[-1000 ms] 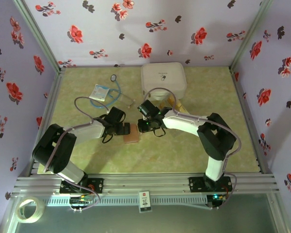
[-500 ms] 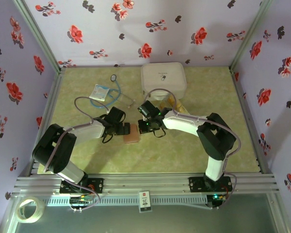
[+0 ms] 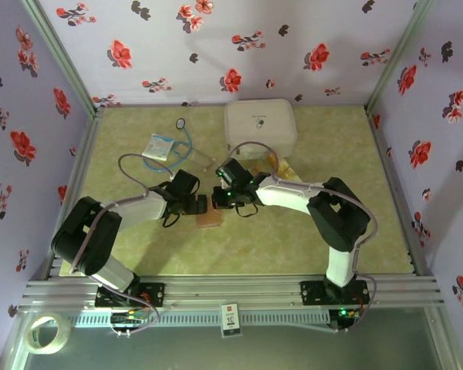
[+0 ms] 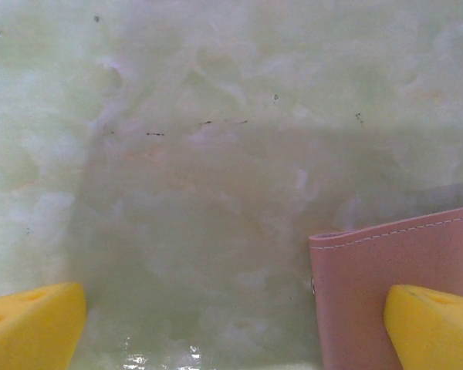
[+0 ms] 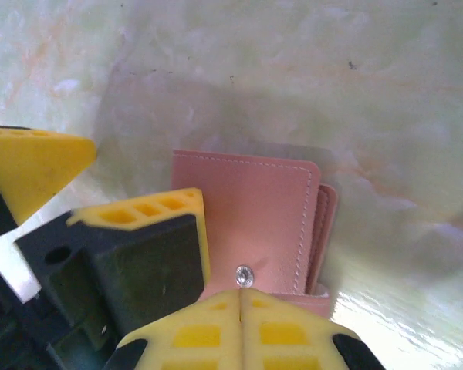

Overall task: Put the credit cards into the card holder
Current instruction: Close the button at the bottom-center of the table.

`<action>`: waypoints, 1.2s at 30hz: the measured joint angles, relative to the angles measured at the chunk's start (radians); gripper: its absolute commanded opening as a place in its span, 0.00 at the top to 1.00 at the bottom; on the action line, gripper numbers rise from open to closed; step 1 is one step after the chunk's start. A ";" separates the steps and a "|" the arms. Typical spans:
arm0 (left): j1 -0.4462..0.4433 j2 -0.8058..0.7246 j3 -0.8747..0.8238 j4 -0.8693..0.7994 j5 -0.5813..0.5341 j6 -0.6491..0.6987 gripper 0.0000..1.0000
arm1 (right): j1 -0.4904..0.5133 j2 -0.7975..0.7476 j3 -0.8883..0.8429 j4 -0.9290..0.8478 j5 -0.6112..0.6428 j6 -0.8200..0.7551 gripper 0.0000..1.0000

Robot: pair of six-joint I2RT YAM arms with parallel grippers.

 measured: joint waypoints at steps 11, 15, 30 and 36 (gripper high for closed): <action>-0.003 -0.003 -0.001 0.000 -0.006 -0.014 0.00 | 0.000 0.065 -0.023 0.105 -0.045 0.071 1.00; -0.003 -0.008 -0.001 -0.004 -0.006 -0.015 0.00 | 0.000 0.067 -0.033 0.122 -0.050 0.078 1.00; 0.016 -0.072 -0.009 -0.056 -0.015 -0.015 0.00 | 0.000 0.067 -0.045 0.140 -0.051 0.079 1.00; 0.016 -0.060 -0.039 -0.036 -0.014 -0.014 0.00 | 0.000 0.067 -0.044 0.139 -0.051 0.078 1.00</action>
